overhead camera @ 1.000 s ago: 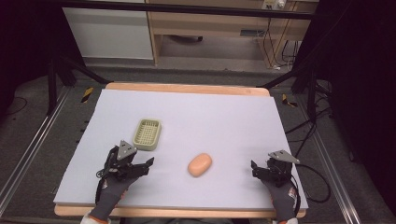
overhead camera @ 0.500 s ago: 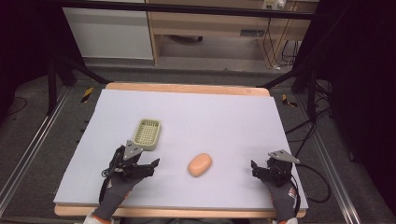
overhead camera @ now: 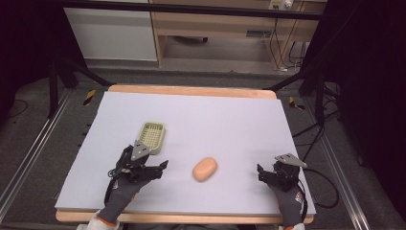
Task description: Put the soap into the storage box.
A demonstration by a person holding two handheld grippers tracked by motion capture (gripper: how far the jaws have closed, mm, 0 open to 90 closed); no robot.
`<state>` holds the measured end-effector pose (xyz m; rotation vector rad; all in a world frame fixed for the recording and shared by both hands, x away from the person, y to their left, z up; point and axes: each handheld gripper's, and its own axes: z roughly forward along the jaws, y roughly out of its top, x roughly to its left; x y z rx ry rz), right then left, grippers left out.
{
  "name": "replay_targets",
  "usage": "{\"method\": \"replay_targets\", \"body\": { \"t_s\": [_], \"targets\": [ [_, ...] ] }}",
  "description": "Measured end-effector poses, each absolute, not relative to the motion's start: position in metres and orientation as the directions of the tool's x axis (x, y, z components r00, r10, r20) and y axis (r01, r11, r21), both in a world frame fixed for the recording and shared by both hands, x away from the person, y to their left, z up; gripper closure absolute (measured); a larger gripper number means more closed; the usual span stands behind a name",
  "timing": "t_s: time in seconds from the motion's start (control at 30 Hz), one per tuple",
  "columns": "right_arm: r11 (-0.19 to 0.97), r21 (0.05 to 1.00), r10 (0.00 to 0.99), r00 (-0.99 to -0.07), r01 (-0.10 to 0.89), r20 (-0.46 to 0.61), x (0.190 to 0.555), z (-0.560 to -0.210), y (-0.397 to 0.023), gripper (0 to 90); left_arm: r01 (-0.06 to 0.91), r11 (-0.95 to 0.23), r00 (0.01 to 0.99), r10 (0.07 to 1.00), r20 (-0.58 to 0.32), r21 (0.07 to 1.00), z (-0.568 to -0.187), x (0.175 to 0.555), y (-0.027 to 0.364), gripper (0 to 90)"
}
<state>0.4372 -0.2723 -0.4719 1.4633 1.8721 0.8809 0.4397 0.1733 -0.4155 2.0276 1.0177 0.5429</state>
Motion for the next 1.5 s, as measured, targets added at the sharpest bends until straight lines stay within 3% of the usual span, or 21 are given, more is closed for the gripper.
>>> {"method": "replay_targets", "body": {
  "t_s": [1.5],
  "targets": [
    [0.171, 0.791, 0.975, -0.218, 0.588, -0.049, 0.438, -0.472, -0.271, 8.8, 0.442, -0.429, 0.666, 0.745, 0.033, 0.788, -0.409, 0.452, 0.102, 18.7]
  ]
}}
